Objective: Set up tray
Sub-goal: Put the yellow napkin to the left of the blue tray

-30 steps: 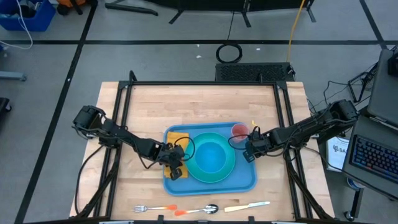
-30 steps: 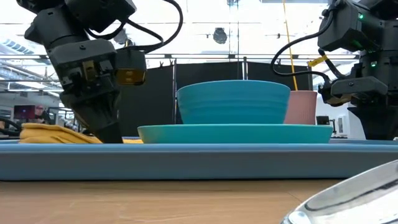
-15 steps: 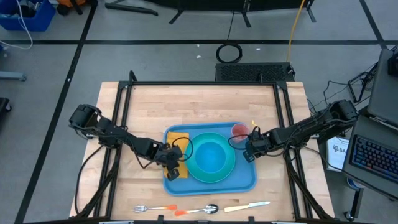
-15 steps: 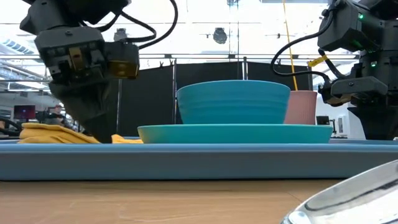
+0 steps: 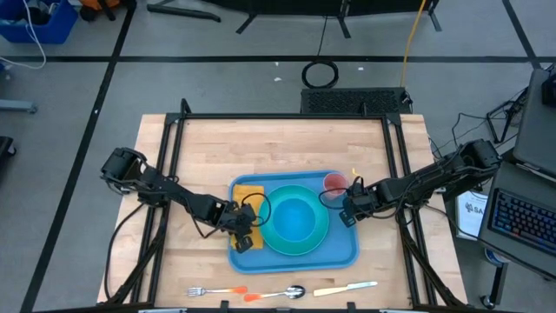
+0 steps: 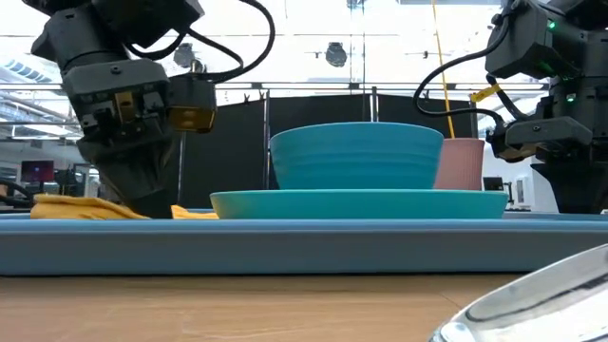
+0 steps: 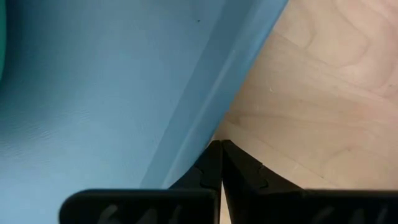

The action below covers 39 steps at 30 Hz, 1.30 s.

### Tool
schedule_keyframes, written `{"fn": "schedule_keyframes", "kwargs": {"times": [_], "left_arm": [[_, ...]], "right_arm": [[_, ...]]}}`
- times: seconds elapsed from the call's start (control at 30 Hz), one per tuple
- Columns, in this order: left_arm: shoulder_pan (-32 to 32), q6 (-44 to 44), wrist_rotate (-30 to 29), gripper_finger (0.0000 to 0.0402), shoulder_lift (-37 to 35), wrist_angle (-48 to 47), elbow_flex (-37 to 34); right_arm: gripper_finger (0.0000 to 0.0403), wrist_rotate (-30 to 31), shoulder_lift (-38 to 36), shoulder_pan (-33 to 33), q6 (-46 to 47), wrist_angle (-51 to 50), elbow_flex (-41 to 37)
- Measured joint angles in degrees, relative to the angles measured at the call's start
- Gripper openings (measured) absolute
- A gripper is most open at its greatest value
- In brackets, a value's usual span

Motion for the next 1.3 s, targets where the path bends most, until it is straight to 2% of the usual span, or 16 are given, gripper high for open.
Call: {"fn": "schedule_keyframes", "kwargs": {"times": [0.17, 0.37, 1.0, 1.2, 1.3], "left_arm": [[-0.01, -0.57, -0.02, 0.0003, 2.54, 2.15, 0.11], [0.00, 0.31, 0.48, 0.0002, 2.44, 4.76, 0.00], [-0.20, 0.99, 6.01, 0.0007, 2.40, -0.21, 0.00], [-0.21, 0.95, 5.53, 0.0004, 2.42, 0.18, -0.10], [-0.26, 1.71, 5.26, 0.0017, 2.44, 1.33, -0.21]], "right_arm": [[0.0000, 0.02, 0.00, 0.00, -0.05, 0.03, 0.00], [0.0000, 0.04, 0.00, 0.00, -0.02, 0.04, 0.00], [0.0000, 0.26, 0.00, 0.00, -0.15, 0.04, 0.00], [0.0000, 0.31, 0.00, 0.00, -0.17, 0.04, 0.00], [0.0000, 0.31, 0.00, 0.00, -0.17, 0.04, 0.00]]}}
